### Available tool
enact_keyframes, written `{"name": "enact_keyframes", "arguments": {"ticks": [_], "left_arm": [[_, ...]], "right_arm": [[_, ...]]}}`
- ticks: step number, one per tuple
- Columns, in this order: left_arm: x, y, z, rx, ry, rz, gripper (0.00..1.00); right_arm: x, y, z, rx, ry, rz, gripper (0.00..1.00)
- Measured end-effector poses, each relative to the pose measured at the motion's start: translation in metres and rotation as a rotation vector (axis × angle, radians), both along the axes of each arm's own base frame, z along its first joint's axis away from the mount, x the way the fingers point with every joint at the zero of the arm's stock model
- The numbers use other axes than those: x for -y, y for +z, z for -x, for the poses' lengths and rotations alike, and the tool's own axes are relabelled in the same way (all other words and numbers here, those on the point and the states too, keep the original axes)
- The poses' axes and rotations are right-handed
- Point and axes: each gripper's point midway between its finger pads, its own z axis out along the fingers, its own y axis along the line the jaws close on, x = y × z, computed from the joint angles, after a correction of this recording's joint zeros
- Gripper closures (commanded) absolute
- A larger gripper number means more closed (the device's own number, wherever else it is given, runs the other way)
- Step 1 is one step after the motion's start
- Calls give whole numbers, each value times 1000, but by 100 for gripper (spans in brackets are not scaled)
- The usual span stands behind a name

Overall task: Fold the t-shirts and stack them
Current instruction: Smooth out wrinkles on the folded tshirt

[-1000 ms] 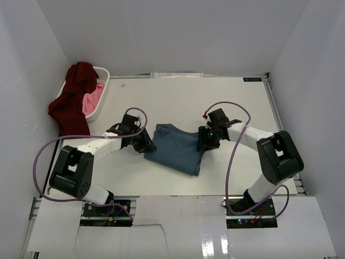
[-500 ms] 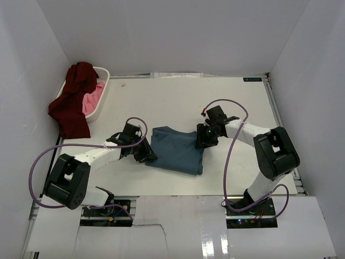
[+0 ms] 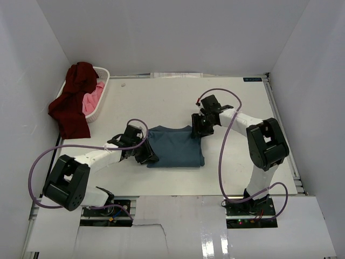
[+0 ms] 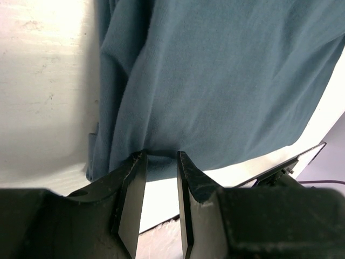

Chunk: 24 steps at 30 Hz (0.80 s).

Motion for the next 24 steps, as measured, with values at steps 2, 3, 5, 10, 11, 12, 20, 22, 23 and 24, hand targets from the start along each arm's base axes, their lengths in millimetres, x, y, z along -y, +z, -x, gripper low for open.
{"name": "enact_keyframes", "arguments": {"ticks": [2, 3, 5, 10, 11, 12, 20, 22, 23, 24], "left_arm": [[0, 4, 0, -7, 0, -8, 60], [0, 8, -1, -6, -3, -14, 60], [2, 21, -9, 12, -2, -22, 60], [10, 87, -45, 176, 2, -11, 59], [10, 99, -51, 213, 2, -10, 59], [12, 112, -58, 250, -1, -3, 59], [42, 126, -92, 357, -110, 66, 82], [53, 110, -98, 343, -150, 84, 100], [57, 102, -101, 337, -166, 92, 100], [61, 94, -103, 325, -187, 100, 100]], "right_arm": [[-2, 11, -10, 22, 4, 12, 43], [-4, 20, -17, 41, 5, 10, 43], [-9, 40, -31, 88, 5, 1, 42], [-7, 81, -35, 172, 5, -16, 42], [-5, 92, -29, 188, 10, -31, 46], [-5, 98, -23, 194, 17, -46, 50], [-30, 93, 69, 56, 137, -241, 92], [-43, 83, 90, -4, 171, -291, 92], [-47, 80, 99, -29, 185, -311, 92], [-52, 77, 108, -55, 197, -336, 92]]}}
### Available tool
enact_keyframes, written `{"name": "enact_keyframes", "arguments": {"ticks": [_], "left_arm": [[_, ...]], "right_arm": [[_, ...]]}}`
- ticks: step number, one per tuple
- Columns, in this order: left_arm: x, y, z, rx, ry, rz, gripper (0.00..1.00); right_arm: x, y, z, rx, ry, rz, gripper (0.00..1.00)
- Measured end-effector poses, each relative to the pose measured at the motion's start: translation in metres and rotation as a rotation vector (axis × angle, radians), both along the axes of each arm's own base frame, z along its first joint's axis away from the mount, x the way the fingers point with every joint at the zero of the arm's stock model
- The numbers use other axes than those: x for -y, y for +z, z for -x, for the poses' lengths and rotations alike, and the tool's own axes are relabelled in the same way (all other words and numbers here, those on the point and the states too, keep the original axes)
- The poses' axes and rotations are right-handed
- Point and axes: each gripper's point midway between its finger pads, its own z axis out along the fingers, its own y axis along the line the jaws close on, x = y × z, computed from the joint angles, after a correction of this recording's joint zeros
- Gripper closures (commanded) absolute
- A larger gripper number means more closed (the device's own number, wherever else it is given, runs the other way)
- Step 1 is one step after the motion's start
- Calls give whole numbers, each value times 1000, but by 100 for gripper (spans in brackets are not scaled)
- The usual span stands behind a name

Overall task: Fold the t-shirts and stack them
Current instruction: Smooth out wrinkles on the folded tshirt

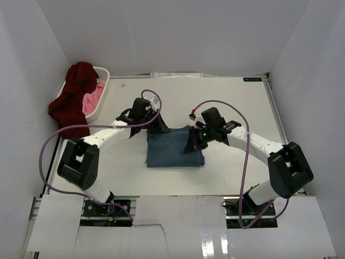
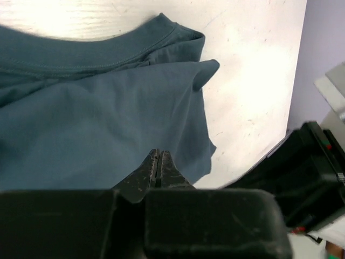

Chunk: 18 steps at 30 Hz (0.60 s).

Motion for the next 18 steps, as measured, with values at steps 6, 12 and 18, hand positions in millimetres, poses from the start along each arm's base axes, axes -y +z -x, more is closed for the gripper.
{"name": "enact_keyframes", "arguments": {"ticks": [6, 12, 18], "left_arm": [[24, -46, -9, -68, -92, 60, 100], [43, -47, -10, -62, -180, 175, 100], [50, -48, -10, -65, -228, 225, 100]], "right_arm": [[-20, 2, 16, -74, 34, -141, 92], [-34, -11, 24, -161, 57, -257, 92], [-39, -50, 41, -335, 47, -328, 92]]}}
